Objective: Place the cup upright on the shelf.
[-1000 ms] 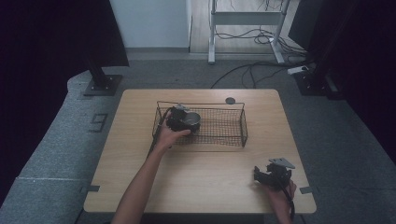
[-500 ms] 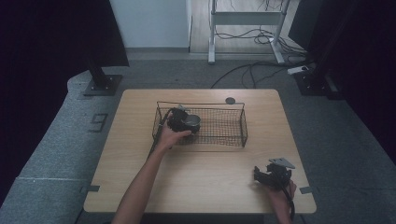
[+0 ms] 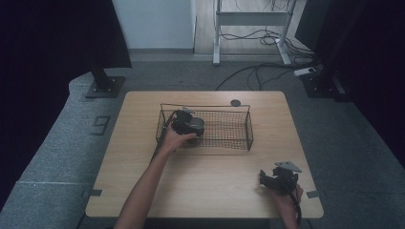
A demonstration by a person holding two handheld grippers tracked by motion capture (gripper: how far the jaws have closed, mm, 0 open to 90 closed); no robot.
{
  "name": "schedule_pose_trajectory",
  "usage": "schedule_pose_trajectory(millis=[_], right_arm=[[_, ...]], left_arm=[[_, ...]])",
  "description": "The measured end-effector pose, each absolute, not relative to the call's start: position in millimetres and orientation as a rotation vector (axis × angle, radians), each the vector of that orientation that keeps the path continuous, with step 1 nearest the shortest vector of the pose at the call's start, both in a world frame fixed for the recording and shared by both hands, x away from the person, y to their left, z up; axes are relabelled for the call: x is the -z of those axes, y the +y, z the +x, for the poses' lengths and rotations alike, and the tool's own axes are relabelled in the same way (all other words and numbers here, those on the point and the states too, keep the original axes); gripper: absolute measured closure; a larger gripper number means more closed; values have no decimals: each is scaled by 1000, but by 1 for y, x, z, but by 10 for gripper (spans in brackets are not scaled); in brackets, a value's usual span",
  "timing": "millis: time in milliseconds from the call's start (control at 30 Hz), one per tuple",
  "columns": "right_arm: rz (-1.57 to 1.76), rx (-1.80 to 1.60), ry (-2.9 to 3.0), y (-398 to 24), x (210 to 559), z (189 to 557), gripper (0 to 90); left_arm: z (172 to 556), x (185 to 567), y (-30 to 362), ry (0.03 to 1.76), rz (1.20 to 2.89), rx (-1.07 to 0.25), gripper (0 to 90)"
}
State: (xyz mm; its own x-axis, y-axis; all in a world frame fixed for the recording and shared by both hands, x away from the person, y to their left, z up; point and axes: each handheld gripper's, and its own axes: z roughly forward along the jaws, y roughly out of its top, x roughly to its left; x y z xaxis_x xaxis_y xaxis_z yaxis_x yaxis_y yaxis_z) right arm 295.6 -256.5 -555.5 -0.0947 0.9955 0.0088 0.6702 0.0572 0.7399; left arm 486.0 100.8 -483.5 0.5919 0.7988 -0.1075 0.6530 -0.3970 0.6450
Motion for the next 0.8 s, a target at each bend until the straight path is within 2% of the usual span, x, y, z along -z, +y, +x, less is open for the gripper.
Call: schedule_pose_trajectory(millis=[300,800], right_arm=[[1662,-814,1821,-256,556,296,129],[1663,-814,1821,-257,556,296,129]], left_arm=[[484,477,106,1128,2122,-294,111],[471,455,120,1085,2034,-312,114]])
